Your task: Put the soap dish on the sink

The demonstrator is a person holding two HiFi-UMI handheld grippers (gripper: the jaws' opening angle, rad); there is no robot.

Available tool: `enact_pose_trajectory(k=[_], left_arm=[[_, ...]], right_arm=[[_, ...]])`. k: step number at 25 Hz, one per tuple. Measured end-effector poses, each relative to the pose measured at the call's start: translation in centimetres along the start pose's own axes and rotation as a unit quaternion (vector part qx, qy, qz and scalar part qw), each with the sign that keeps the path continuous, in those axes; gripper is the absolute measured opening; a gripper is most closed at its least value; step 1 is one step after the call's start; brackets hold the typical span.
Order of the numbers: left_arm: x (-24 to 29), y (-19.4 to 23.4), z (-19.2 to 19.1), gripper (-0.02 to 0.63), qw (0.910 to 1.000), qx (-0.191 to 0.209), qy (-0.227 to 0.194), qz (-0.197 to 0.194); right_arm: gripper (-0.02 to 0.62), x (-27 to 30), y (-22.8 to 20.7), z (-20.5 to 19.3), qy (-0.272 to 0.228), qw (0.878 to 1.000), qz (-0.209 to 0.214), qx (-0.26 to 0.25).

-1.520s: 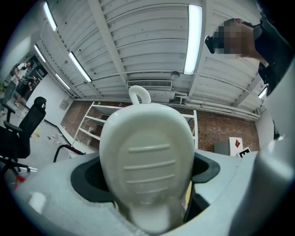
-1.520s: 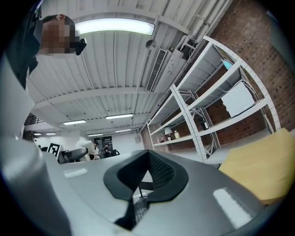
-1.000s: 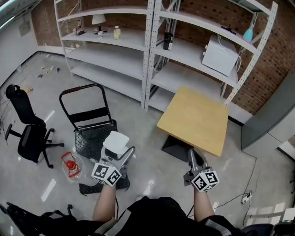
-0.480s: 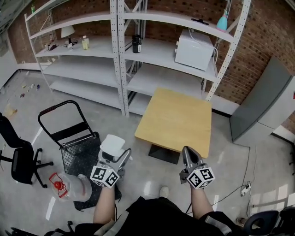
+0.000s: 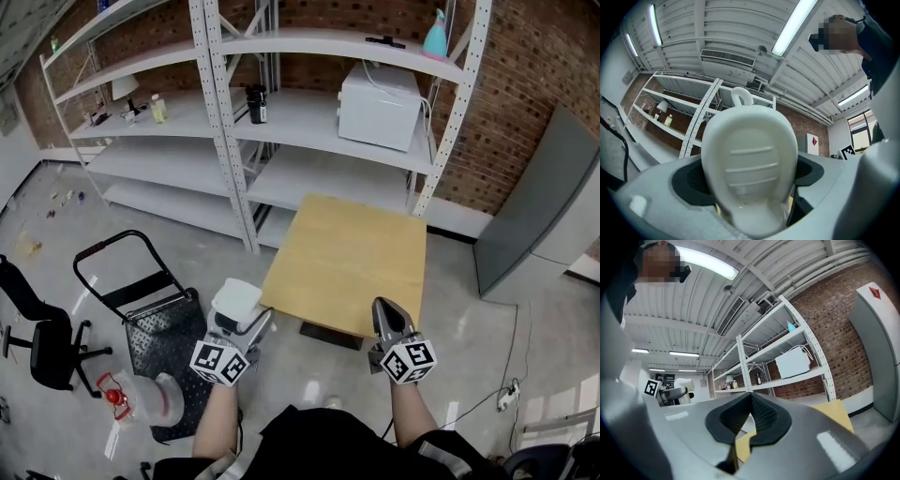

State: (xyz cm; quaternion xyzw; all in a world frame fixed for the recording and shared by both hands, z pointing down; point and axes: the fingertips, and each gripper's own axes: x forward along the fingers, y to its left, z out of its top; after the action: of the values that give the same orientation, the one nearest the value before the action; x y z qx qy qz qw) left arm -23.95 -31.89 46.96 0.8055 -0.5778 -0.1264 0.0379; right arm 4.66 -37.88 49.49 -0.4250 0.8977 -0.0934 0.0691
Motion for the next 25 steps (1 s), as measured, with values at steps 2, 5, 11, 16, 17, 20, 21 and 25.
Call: enact_pose_trajectory(k=[2, 5, 11, 16, 17, 20, 21, 25], left_arm=[[1.8, -1.0, -0.9, 0.480, 1.0000, 0.001, 0.003, -0.003], [4.6, -2.6, -2.1, 0.480, 0.9999, -0.002, 0.007, -0.008], [9.5, -6.0, -4.6, 0.480, 0.9992, -0.020, 0.019, -0.028], [12.2, -8.0, -5.9, 0.480, 0.9975, -0.018, 0.041, -0.053], [12.8, -8.1, -6.2, 0.480, 0.9973, -0.019, 0.045, -0.054], [15.0, -8.0, -7.1, 0.480, 0.9966, -0.022, 0.062, -0.050], [15.8, -7.9, -7.5, 0.480, 0.9961, -0.021, 0.069, -0.051], [19.5, -8.0, -9.4, 0.480, 0.9924, -0.026, 0.094, -0.075]], right_arm=[[0.006, -0.1, -2.3, 0.1, 0.001, 1.000, -0.006, 0.000], [0.006, -0.4, -5.6, 0.7, 0.004, 1.000, -0.016, -0.003], [0.006, -1.7, -10.5, 1.9, 0.003, 0.999, -0.034, -0.003], [0.006, -2.8, -13.6, 0.9, 0.009, 0.998, -0.059, 0.018], [0.006, -3.0, -14.1, 0.9, 0.009, 0.998, -0.063, 0.021], [0.006, -3.4, -15.4, 1.0, 0.003, 0.997, -0.069, 0.025], [0.006, -3.4, -15.8, 1.1, 0.000, 0.997, -0.072, 0.024], [0.006, -2.7, -17.9, 1.5, -0.005, 0.996, -0.093, 0.017]])
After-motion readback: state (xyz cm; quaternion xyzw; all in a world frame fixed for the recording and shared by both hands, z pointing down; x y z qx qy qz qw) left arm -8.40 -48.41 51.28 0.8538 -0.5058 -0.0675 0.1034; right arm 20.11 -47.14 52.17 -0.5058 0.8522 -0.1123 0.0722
